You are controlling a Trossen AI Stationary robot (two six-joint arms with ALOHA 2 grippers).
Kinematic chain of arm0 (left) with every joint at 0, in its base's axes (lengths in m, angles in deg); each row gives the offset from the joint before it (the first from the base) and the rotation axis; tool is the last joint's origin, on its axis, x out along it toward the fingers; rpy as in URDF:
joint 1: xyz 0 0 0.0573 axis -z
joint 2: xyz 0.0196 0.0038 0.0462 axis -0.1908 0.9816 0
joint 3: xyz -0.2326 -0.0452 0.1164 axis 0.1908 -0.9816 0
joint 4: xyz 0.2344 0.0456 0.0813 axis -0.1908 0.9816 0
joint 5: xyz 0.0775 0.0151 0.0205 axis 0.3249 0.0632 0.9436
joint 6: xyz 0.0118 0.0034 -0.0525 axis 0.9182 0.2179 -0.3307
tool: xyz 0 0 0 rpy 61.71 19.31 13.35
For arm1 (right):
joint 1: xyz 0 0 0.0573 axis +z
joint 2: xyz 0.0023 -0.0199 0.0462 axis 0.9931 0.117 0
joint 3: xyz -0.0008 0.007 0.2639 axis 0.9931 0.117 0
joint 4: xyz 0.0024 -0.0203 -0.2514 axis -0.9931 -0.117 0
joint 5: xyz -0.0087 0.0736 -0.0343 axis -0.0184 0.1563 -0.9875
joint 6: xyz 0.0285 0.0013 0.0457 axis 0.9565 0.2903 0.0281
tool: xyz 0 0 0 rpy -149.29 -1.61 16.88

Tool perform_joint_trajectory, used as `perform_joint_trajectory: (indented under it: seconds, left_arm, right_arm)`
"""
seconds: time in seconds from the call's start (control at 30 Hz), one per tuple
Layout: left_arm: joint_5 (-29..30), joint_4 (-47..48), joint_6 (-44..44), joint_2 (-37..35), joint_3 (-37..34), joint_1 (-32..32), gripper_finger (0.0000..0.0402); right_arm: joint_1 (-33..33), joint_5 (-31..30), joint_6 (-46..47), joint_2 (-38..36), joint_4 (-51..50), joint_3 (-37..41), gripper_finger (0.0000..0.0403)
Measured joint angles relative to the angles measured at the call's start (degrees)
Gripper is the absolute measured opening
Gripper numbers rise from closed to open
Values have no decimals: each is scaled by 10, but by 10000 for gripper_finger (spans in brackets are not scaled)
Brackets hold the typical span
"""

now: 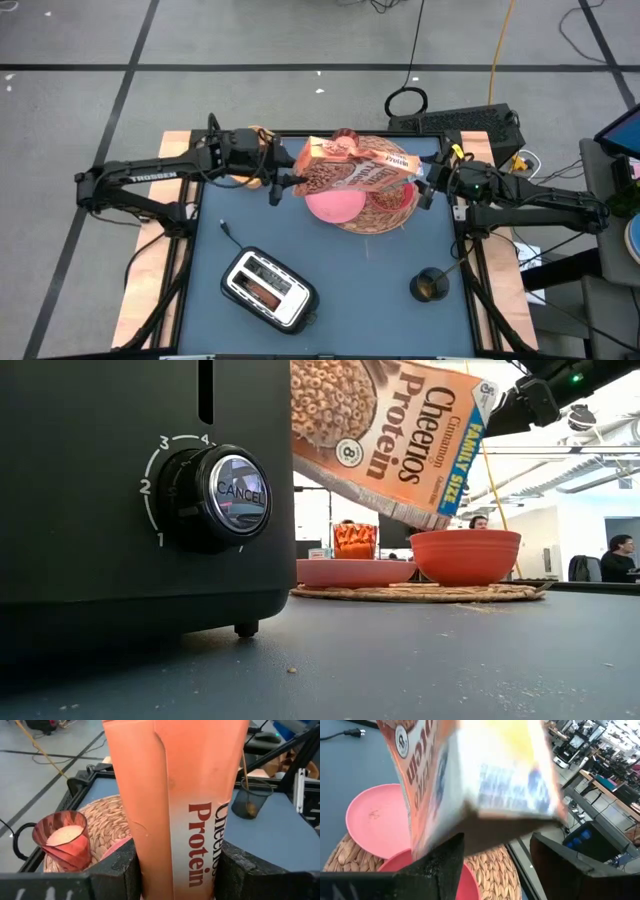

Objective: Arrange a breakfast setting
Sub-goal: Pour the cereal from the cereal box into the red bowl

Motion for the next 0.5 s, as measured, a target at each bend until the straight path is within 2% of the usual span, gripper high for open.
perform_joint_trajectory:
  seconds: [0.13,0.27,0.5]
  left_arm:
    - [0,-28,12,-12,3,0,177]
    - [0,-9,-4,9,0,0,177]
    - [0,-17,6,-3,1,0,177]
  right_arm:
    - [0,0,0,0,0,0,215]
    - [0,0,0,0,-1,0,215]
    - [0,0,0,0,-1,0,215]
